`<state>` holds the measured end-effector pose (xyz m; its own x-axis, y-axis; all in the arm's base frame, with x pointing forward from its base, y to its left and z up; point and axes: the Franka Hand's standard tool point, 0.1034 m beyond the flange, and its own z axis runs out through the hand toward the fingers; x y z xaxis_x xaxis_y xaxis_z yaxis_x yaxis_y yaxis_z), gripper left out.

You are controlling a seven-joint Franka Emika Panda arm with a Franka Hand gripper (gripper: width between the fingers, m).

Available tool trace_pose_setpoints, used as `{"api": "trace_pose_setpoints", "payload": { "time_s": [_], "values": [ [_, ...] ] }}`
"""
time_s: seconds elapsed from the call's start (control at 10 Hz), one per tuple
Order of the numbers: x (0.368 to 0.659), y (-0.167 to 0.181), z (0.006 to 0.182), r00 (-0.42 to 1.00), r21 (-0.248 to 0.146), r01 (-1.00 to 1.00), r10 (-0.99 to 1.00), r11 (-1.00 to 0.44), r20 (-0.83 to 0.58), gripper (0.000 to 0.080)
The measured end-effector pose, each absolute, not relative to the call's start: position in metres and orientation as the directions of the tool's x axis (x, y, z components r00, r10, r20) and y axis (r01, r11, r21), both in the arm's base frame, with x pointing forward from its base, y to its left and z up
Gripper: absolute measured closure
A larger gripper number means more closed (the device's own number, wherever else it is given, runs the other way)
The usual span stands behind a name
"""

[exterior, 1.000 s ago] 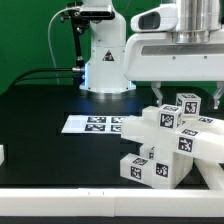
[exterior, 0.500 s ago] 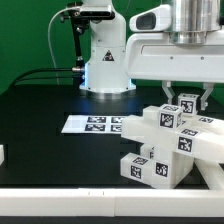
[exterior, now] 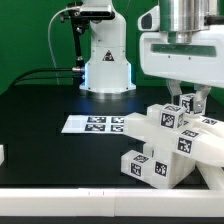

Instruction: Assemble chair

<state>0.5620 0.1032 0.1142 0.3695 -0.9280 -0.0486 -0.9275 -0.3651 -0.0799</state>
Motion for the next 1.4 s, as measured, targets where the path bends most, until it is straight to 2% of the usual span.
{"api": "trace_pose_setpoints", "payload": {
  "time_s": [0.1,0.3,0.4,0.5,0.6,0.7,0.8,0.9,1.2,1.4],
  "values": [
    [0.562,0.104,0.114,0.294,-0.077,-0.954,-0.954,-0.289,-0.060,0.0515],
    [0.562,0.104,0.113,0.298,-0.076,-0.953,-0.953,-0.293,-0.060,0.0515],
    [0.561,0.104,0.113,0.298,-0.076,-0.953,-0.953,-0.293,-0.060,0.0355],
    [0.561,0.104,0.113,0.311,-0.076,-0.949,-0.949,-0.306,-0.058,0.0229],
    [0.561,0.105,0.113,0.378,-0.073,-0.925,-0.924,-0.374,-0.053,0.0229],
    [0.561,0.109,0.115,0.487,-0.052,-0.873,-0.872,-0.485,-0.051,0.0166],
    [0.562,0.114,0.118,0.591,-0.035,-0.807,-0.805,-0.590,-0.060,0.0155],
    [0.564,0.114,0.118,0.683,-0.043,-0.730,-0.728,-0.682,-0.054,0.0155],
    [0.563,0.113,0.117,0.797,-0.050,-0.604,-0.603,-0.795,-0.045,0.0151],
    [0.557,0.114,0.111,0.927,-0.035,-0.376,-0.375,-0.926,-0.027,0.0151]
  ]
}}
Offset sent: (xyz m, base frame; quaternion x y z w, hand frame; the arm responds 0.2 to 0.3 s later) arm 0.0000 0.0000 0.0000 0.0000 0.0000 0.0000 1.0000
